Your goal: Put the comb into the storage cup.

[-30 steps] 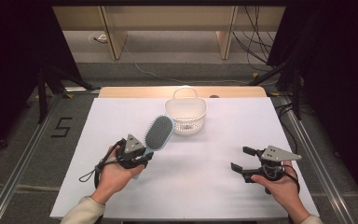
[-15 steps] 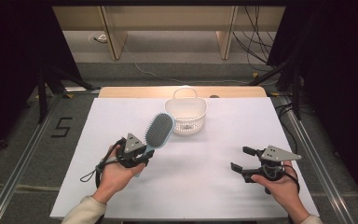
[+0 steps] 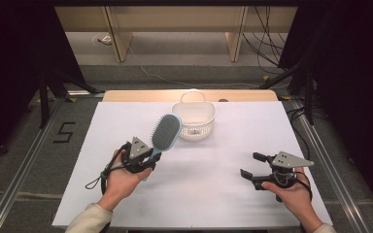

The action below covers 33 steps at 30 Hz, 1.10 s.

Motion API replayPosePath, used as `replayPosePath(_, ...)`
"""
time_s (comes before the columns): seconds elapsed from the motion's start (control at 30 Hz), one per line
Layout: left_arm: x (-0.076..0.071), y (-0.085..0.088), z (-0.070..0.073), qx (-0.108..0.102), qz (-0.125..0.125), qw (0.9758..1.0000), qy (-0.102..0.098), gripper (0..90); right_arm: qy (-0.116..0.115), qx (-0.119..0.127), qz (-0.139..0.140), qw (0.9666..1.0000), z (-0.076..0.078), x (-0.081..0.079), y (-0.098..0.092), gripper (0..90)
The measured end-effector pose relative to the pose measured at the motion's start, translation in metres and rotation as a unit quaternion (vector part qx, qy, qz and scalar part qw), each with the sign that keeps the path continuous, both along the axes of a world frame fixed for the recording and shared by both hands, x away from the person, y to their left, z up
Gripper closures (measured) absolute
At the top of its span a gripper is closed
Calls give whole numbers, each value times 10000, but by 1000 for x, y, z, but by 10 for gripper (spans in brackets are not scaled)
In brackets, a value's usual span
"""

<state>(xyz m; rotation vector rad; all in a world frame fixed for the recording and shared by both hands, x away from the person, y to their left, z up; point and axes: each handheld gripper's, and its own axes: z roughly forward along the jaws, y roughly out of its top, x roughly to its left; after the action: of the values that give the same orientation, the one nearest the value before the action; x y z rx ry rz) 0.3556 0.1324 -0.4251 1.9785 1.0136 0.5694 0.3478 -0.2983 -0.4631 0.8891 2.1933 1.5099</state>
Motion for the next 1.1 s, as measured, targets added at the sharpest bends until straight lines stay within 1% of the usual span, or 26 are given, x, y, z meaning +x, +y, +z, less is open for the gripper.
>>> replayPosePath(0.17,1,0,0,-11,56,10000,-52,696,-1,4,1,10000,0,0,0,173)
replayPosePath(0.4,3,0,-1,-10,72,10000,-61,696,4,-3,0,10000,0,0,0,173)
replayPosePath(0.83,5,1,0,-96,130,9998,-86,696,0,-6,8,10000,0,0,0,173)
replayPosePath(1.1,7,1,2,-153,141,9997,-148,696,-2,10,3,10000,0,0,0,173)
